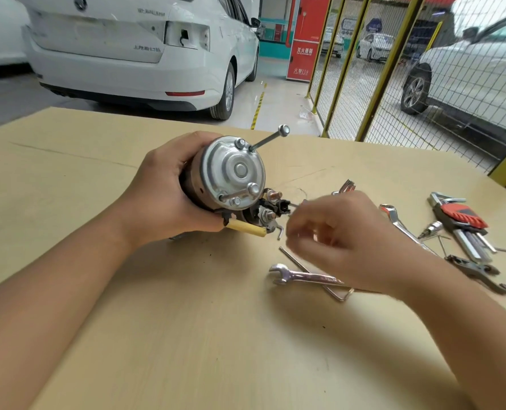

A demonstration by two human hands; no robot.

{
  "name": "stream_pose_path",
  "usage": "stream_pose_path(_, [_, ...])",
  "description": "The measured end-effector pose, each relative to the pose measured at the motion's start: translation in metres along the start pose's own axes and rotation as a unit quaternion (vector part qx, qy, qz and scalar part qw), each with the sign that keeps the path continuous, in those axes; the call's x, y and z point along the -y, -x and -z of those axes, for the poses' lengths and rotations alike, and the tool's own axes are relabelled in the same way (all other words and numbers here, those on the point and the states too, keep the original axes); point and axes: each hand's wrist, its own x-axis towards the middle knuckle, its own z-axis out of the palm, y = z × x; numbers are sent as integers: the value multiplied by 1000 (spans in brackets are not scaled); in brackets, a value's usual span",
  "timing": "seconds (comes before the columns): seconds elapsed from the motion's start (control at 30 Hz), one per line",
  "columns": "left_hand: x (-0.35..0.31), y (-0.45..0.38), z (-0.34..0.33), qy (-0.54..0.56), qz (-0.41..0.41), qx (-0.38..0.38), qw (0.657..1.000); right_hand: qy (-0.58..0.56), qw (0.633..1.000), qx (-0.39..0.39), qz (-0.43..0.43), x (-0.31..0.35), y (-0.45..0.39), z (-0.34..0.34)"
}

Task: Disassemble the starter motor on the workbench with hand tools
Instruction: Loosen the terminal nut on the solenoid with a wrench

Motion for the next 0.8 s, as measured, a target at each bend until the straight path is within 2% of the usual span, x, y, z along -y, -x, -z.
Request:
stream_pose_path(0.03, [0, 0, 0, -2, 0, -1, 1000, -25, 997, -69, -1, 2, -2, -5])
stream_pose_path(0.1, [-1, 0, -1, -4, 0, -3, 1000, -24, 989, -149, 4, 6, -7, -16])
stream_pose_path(0.2, [-1, 0, -2, -5, -1, -5, 1000, 12, 983, -184, 10, 9, -10, -27])
stream_pose_path(0.3, [-2, 1, -2, -6, -1, -6, 1000, 58, 982, -179, 17, 14, -9, -25])
stream_pose_path(0.47, [-4, 1, -2, -12, 0, -8, 1000, 173, 977, -124, -8, 27, -6, -25])
stream_pose_path(0.8, [-7, 1, -3, -1, 5, -8, 1000, 208, 971, -118, -8, 33, -4, -24])
